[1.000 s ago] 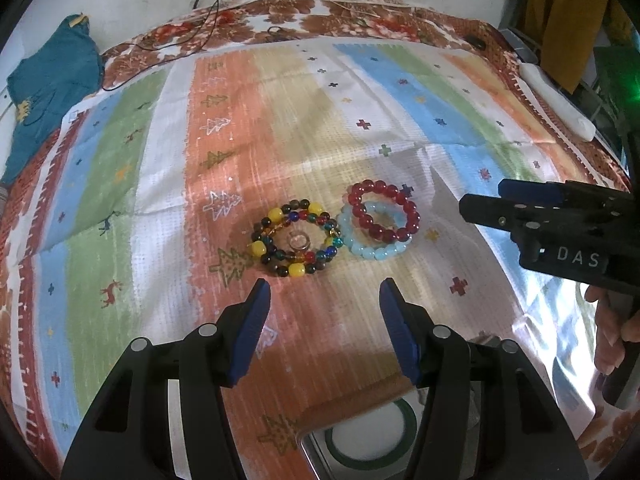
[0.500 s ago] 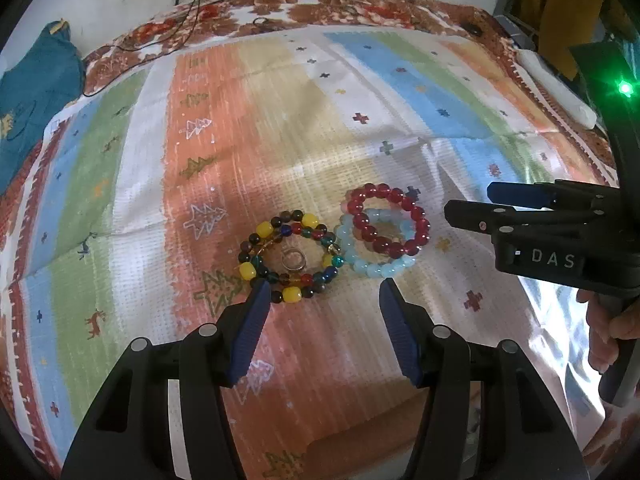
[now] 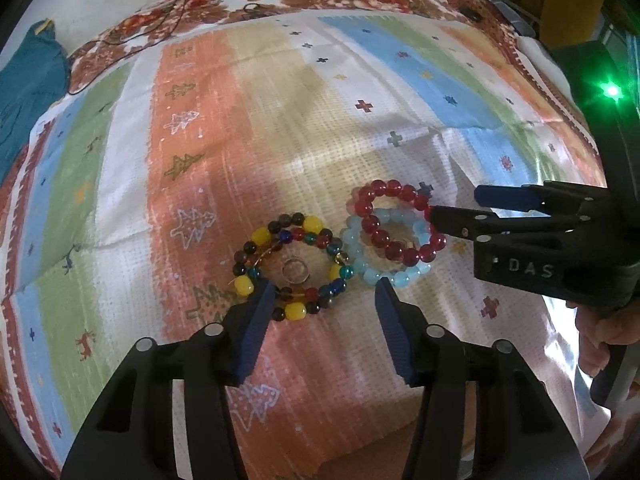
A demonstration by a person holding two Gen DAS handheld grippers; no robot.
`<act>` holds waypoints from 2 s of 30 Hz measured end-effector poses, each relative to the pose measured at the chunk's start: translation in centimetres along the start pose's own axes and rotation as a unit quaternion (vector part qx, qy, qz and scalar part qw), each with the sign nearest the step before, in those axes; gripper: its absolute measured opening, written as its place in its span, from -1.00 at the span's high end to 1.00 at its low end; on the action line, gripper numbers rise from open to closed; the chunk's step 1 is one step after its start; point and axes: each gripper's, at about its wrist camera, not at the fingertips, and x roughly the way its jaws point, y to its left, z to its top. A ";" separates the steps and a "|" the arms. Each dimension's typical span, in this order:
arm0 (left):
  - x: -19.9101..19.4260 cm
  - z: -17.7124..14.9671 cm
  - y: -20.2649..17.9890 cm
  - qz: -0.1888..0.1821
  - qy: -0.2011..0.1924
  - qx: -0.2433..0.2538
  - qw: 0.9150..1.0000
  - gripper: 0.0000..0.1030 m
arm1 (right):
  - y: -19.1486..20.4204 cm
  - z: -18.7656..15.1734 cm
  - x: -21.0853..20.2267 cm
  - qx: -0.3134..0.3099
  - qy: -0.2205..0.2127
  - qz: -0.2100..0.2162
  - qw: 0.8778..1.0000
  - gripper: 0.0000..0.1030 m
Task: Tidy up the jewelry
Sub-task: 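Move both open tools back toward the remaining bracelets, then grasp the multicolour bead bracelet with the left tool while the right grasps the red bead bracelet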
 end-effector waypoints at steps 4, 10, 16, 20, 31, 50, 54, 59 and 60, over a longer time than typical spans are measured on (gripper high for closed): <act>0.6 0.4 0.1 -0.006 0.008 0.000 1.000 0.12 | -0.1 0.3 0.6 0.000 0.005 -0.002 1.000 0.01; 1.8 0.7 -0.4 -0.004 0.023 0.016 1.000 0.12 | -0.2 0.5 1.0 0.000 0.009 0.003 1.000 0.17; 2.6 0.8 -0.4 -0.010 0.032 0.022 0.999 0.23 | 0.3 0.5 1.8 -0.010 0.014 -0.003 1.000 0.42; 3.0 0.8 -0.2 -0.013 0.042 0.019 0.999 0.28 | 0.5 0.7 2.1 -0.014 0.016 0.002 1.000 0.58; 3.9 0.7 -0.7 -0.005 0.053 0.039 0.998 0.77 | 1.4 0.1 2.1 -0.036 0.008 -0.004 0.999 0.72; -0.4 1.2 0.9 0.017 0.009 -0.004 1.000 0.82 | 2.4 -0.3 -2.1 -0.073 -0.047 -0.025 0.996 0.73; -1.4 1.0 1.8 0.031 -0.001 -0.021 0.999 0.82 | 3.2 -0.5 -3.2 -0.086 -0.062 -0.026 0.994 0.73; -2.5 0.8 2.5 0.037 -0.007 -0.032 0.999 0.82 | 4.0 -1.0 -4.0 -0.102 -0.071 -0.028 0.992 0.73; -2.8 0.8 2.6 0.038 -0.010 -0.033 0.999 0.82 | 4.2 -1.0 -4.2 -0.105 -0.073 -0.027 0.991 0.73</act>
